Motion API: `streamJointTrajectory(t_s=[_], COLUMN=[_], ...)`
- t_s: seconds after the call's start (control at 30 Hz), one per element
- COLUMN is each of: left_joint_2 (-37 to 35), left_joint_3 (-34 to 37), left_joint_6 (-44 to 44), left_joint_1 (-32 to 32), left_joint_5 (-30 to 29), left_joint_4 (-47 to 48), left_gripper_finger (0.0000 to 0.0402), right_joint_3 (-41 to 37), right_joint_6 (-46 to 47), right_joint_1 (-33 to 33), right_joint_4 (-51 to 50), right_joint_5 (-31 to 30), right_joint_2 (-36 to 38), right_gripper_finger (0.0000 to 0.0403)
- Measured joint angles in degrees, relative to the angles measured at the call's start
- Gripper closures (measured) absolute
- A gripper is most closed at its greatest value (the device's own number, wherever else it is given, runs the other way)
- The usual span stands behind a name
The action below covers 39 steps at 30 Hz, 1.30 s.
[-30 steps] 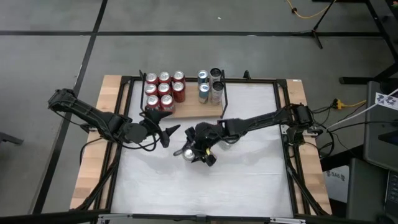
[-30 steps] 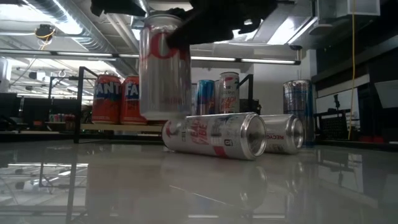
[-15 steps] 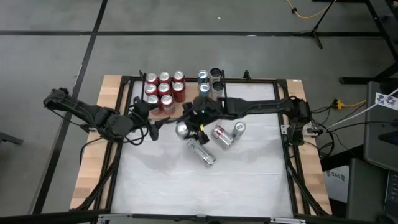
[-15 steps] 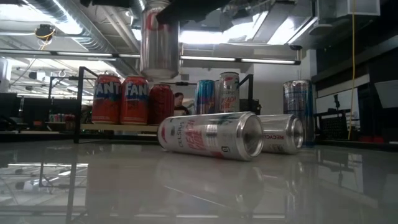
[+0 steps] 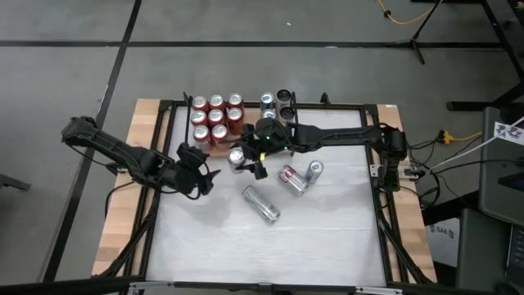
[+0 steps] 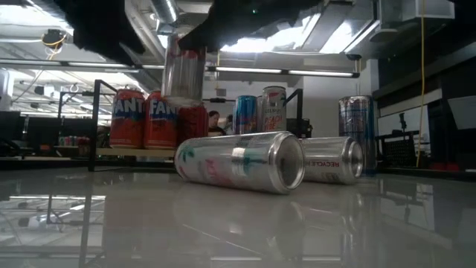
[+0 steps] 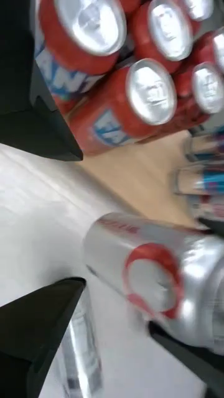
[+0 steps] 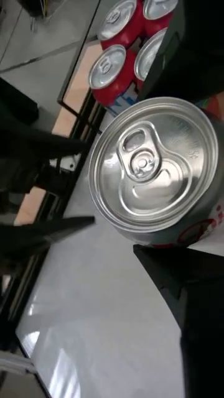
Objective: Place canned beverage on shelf
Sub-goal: Put the red silver soda can on the shelf
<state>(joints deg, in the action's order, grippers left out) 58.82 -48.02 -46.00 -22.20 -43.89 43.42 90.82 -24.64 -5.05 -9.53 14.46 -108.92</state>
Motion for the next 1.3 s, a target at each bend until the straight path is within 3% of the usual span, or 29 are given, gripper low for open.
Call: streamJointTrajectory(t_s=[0.3, 0.67, 0.83, 1.1, 1.3], left_joint_2=[5.43, 19.13, 25.99, 31.52, 32.36], left_joint_3=[3.69, 6.39, 6.39, 6.39, 6.39], left_joint_6=[-8.83, -9.82, -15.88, -27.03, -28.68], left_joint_1=[0.0, -1.35, -4.58, -7.66, -7.69], left_joint_5=[2.4, 22.14, 28.12, 27.83, 26.52], left_joint_4=[-2.82, -25.84, -31.05, -31.51, -31.68], left_gripper_finger=[0.0081, 0.0081, 0.0081, 0.0081, 0.0081], right_joint_3=[-7.57, -12.86, -13.61, -13.66, -13.68], right_joint_6=[2.23, 3.6, 3.6, 3.45, 3.43], right_joint_1=[0.13, 0.15, 0.15, 0.15, 0.15], right_joint_4=[6.72, 7.12, 6.53, 5.43, 2.91], right_joint_5=[-3.98, -3.98, -3.98, -3.98, -3.98], right_joint_2=[-0.11, -0.01, -0.02, -0.02, -0.02], right_gripper_finger=[0.0103, 0.0103, 0.0102, 0.0102, 0.0102])
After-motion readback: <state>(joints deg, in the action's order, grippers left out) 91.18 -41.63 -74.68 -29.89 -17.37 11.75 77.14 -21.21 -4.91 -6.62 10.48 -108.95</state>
